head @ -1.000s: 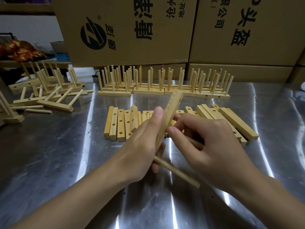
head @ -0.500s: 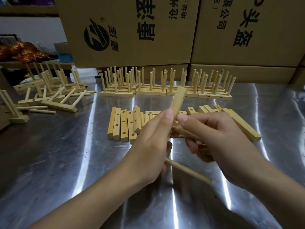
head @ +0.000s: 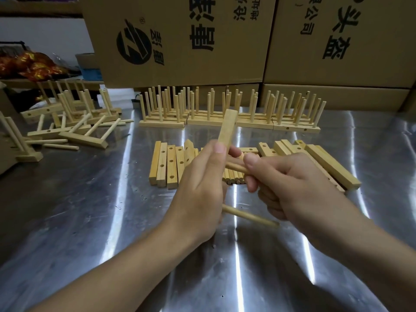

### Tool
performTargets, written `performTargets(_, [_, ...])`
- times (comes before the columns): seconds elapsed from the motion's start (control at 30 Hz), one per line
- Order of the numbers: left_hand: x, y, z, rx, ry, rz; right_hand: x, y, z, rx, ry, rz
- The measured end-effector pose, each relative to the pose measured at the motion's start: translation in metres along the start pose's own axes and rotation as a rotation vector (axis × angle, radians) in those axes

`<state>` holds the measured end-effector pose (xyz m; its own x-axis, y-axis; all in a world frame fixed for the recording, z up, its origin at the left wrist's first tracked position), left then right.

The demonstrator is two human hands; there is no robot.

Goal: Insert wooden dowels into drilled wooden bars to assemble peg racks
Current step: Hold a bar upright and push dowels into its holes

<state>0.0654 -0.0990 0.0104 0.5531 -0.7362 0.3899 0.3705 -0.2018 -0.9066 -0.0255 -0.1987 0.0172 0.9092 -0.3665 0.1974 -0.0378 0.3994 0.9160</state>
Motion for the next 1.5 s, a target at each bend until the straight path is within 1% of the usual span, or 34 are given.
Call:
performTargets(0.03, [0.0, -0.004, 0.001, 0.031, -0.003, -0.045, 0.0, -0.009, -0.005, 0.201, 0.055, -0.104])
performTargets(0.07, [0.0, -0.008, 0.001, 0.049, -0.002, -0.078, 0.0, -0.012, -0.009, 0.305, 0.088, -0.153])
performTargets(0.2, [0.0, -0.013, -0.001, 0.097, 0.008, -0.115, 0.0, -0.009, -0.009, 0.234, 0.114, -0.144])
performTargets(0.33, [-0.004, -0.032, -0.001, 0.168, 0.019, -0.253, -0.007, -0.008, -0.018, 0.477, 0.257, -0.258])
performTargets(0.43, [-0.002, -0.036, 0.003, 0.198, 0.017, -0.29, -0.008, -0.006, -0.02, 0.477, 0.26, -0.249])
performTargets(0.5, [0.002, -0.036, 0.007, 0.193, 0.029, -0.29, -0.004, -0.007, -0.015, 0.375, 0.208, -0.22])
performTargets(0.53, [0.005, -0.036, 0.012, 0.181, 0.018, -0.286, -0.001, -0.007, -0.006, 0.317, 0.141, -0.196])
performTargets(0.57, [0.008, -0.035, 0.022, 0.141, -0.017, -0.271, 0.003, -0.007, 0.008, 0.276, 0.041, -0.163])
performTargets(0.63, [0.016, -0.029, 0.055, 0.005, -0.168, -0.201, 0.005, -0.009, 0.041, 0.227, -0.178, -0.099])
performTargets(0.67, [0.02, -0.022, 0.075, -0.086, -0.264, -0.139, 0.005, -0.012, 0.053, 0.187, -0.257, -0.08])
performTargets(0.73, [0.024, 0.0, 0.106, -0.339, -0.431, 0.016, 0.004, -0.02, 0.061, 0.04, -0.346, -0.051])
performTargets(0.77, [0.024, 0.012, 0.117, -0.477, -0.49, 0.082, 0.004, -0.021, 0.058, -0.072, -0.361, -0.022])
performTargets(0.8, [0.024, 0.024, 0.123, -0.6, -0.533, 0.138, 0.005, -0.021, 0.051, -0.198, -0.354, 0.02])
performTargets(0.87, [0.02, 0.043, 0.129, -0.773, -0.58, 0.231, 0.007, -0.021, 0.026, -0.496, -0.288, 0.095])
performTargets(0.93, [0.017, 0.058, 0.128, -0.878, -0.6, 0.294, 0.01, -0.023, 0.001, -0.752, -0.198, 0.145])
performTargets(0.97, [0.015, 0.064, 0.126, -0.91, -0.608, 0.311, 0.012, -0.024, -0.008, -0.818, -0.168, 0.171])
performTargets(1.07, [0.016, 0.073, 0.124, -0.911, -0.618, 0.328, 0.012, -0.02, -0.026, -0.941, -0.149, 0.273])
performTargets(1.13, [0.02, 0.072, 0.122, -0.883, -0.589, 0.32, 0.012, -0.015, -0.033, -1.011, -0.172, 0.351])
performTargets(1.2, [0.022, 0.072, 0.117, -0.873, -0.557, 0.319, 0.017, -0.011, -0.039, -1.058, -0.172, 0.382])
performTargets(1.3, [0.024, 0.07, 0.111, -0.857, -0.523, 0.311, 0.042, -0.007, -0.054, -1.152, -0.085, 0.364])
performTargets(1.4, [0.025, 0.065, 0.111, -0.857, -0.51, 0.298, 0.068, -0.005, -0.062, -1.166, 0.0, 0.31])
performTargets(1.5, [0.025, 0.062, 0.114, -0.871, -0.508, 0.292, 0.074, 0.0, -0.066, -1.175, 0.028, 0.355])
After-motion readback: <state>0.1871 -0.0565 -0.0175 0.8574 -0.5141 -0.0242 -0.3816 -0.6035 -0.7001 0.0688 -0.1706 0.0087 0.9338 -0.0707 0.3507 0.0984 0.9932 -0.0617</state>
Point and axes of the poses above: each hand's wrist, its own x-axis towards the middle knuckle, its own z-axis out of the back of the hand, y = z × x, the point moved 10 cm from there along x, towards the middle knuckle, and after that the axes turned 4 degrees about y, right-handed, at the moved point
